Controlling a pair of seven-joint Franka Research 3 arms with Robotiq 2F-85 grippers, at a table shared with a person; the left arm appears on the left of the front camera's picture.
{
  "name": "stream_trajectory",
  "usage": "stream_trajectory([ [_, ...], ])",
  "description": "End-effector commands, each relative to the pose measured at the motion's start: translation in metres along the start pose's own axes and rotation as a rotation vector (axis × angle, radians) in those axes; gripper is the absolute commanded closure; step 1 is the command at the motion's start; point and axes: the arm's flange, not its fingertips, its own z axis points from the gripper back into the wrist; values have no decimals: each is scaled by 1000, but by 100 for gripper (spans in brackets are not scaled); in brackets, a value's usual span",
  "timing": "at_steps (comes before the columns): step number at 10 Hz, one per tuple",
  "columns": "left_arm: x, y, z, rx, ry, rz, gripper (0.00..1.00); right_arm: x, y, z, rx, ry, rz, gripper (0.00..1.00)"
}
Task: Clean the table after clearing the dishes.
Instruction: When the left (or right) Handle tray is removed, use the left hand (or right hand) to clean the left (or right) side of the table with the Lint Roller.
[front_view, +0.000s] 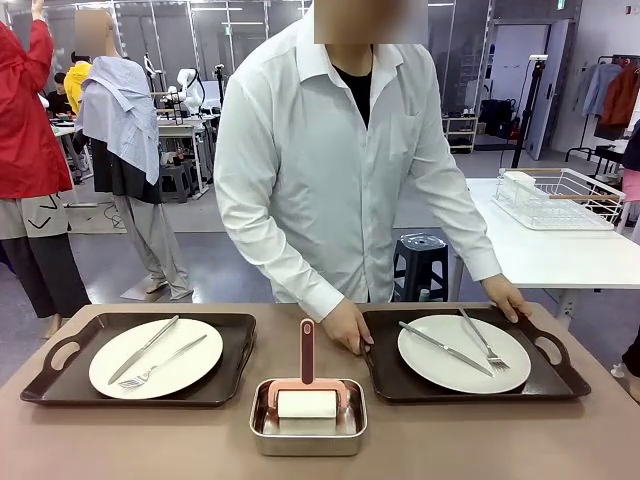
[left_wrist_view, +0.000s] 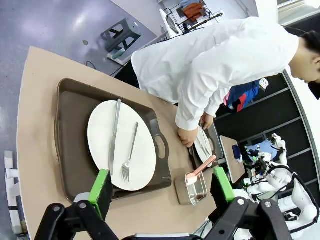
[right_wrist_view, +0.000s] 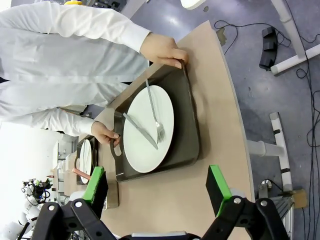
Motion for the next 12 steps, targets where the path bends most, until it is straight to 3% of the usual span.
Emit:
stream_trajectory([
  [1,0,0,4,-9,4,-6,0,-1,1,2,8,-2,5,0],
  [12,0,0,4,-9,4,-6,0,-1,1,2,8,-2,5,0],
])
